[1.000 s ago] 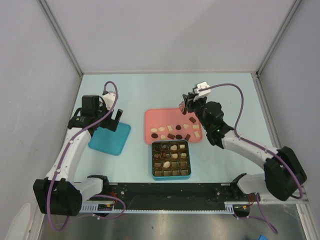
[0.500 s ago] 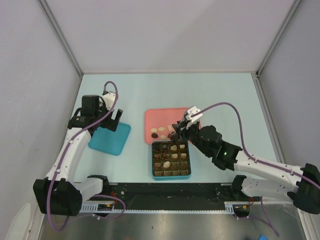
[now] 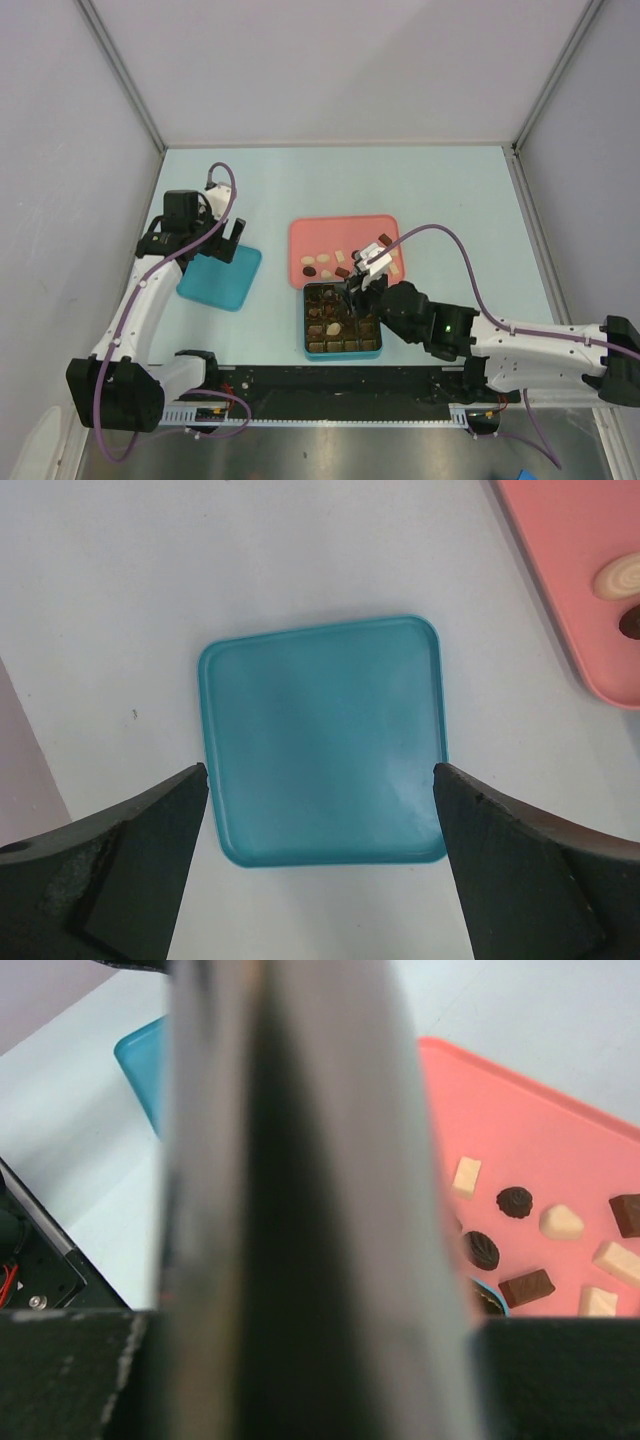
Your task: Pack the chocolate
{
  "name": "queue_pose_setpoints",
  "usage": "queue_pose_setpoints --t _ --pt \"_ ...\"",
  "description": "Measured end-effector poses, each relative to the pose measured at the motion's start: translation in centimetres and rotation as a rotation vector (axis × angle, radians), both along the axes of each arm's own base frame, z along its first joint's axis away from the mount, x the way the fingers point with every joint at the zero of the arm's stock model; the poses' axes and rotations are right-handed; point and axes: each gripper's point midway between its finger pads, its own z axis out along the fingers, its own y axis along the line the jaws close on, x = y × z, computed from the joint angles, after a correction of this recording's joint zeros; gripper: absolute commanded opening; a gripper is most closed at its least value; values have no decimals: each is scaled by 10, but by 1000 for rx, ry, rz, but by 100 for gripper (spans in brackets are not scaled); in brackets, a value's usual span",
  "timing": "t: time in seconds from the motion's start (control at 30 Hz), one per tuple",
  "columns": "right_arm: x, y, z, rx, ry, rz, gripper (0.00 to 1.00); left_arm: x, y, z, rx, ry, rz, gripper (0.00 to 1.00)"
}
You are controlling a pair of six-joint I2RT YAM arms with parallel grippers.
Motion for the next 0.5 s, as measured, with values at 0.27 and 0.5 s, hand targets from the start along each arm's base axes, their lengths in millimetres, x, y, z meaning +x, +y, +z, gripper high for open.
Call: queue_pose_setpoints --t 0.27,0.5 --pt "-3 -3 -7 -9 16 -18 35 0 0 0 0 0 0 100" --pt "-1 -7 -11 -29 13 -38 44 0 0 0 0 -1 0 100"
